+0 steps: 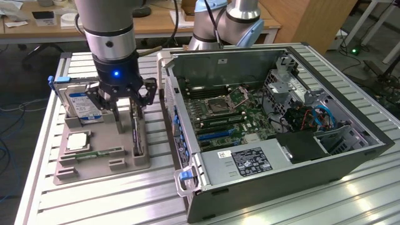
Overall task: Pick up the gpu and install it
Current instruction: 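Pick up the gpu and move the gpu toward the slot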
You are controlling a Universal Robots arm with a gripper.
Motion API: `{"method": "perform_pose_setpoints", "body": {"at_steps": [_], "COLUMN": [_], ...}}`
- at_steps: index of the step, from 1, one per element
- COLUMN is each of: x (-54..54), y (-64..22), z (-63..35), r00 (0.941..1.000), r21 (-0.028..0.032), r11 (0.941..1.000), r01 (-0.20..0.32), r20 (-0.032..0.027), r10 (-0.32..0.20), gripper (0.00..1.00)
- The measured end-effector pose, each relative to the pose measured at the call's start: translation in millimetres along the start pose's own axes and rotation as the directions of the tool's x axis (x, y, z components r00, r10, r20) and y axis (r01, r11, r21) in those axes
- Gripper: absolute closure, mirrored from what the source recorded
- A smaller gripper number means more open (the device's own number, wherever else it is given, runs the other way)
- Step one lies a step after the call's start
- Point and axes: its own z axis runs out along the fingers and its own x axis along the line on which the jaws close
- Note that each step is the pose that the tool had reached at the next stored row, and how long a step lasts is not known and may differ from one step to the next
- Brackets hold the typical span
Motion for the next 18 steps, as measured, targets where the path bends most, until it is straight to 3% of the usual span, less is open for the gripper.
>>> {"method": "perform_pose_setpoints", "body": {"at_steps": [8, 16, 18], "x": [-3.7, -4.1, -5.1], "y": [1.6, 0.3, 0.2], "z": [9.3, 15.4, 16.6], "r00": [0.9996, 0.9979, 0.9977], "r21": [0.0149, 0.02, 0.0236], "r11": [0.9995, 0.9977, 0.9974], "r01": [-0.026, -0.064, -0.067], "r20": [0.001, 0.0033, 0.0035], "r10": [0.026, 0.064, 0.067], "gripper": [0.41, 0.41, 0.41]}}
